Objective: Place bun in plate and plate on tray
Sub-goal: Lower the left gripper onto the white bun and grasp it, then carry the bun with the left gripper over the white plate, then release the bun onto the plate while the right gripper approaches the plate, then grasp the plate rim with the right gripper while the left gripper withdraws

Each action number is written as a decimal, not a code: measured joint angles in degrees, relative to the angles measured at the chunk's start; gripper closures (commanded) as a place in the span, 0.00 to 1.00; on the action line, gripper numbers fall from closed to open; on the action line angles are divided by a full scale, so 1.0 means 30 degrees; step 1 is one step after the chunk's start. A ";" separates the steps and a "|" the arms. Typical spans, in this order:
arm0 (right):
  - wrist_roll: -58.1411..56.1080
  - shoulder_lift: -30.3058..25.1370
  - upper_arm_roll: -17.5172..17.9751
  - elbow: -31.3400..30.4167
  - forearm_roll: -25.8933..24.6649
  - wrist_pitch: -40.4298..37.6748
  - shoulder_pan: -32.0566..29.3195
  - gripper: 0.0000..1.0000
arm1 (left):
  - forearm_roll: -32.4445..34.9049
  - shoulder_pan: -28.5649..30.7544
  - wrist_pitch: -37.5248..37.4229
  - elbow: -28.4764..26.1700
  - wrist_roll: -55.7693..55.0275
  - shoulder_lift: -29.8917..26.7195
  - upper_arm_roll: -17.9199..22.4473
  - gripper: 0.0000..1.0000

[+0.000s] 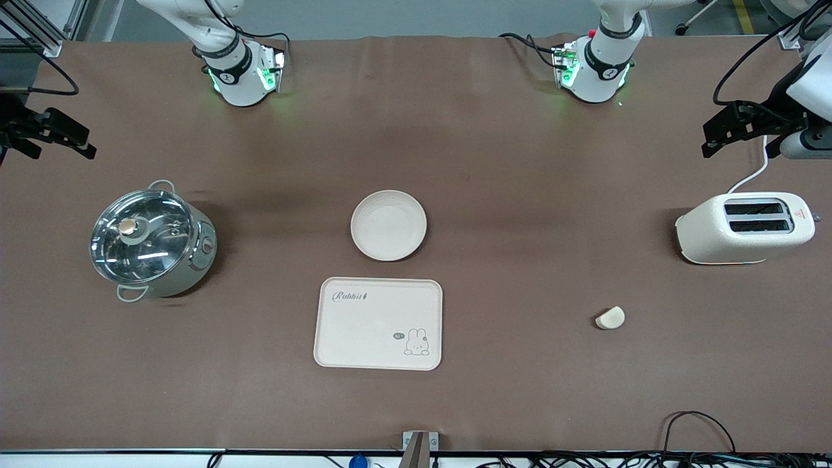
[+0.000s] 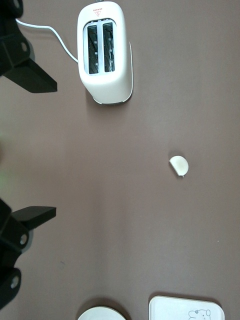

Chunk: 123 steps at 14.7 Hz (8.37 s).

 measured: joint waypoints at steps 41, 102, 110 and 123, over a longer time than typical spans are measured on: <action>0.0159 0.1042 0.0080 0.0509 -0.0009 -0.0415 0.2901 0.00 | 0.0974 -0.0149 1.6333 -0.0383 -0.3887 1.5415 0.0283 0.57; 0.2700 0.9686 0.0128 -0.8692 1.0437 1.8667 1.1514 0.12 | 0.2809 -0.4227 0.5998 0.3439 -1.1348 0.7288 0.0147 0.00; 0.2762 1.1033 0.0121 -0.8652 1.1789 2.0527 1.3101 0.38 | 0.1568 -0.1131 0.1844 0.3365 -0.3249 0.2927 0.0150 0.00; 0.2715 1.1436 0.0123 -0.8232 1.3076 2.1094 1.3383 1.00 | -0.0111 -0.0747 0.0878 -0.1434 -0.1126 -0.1410 0.0733 0.00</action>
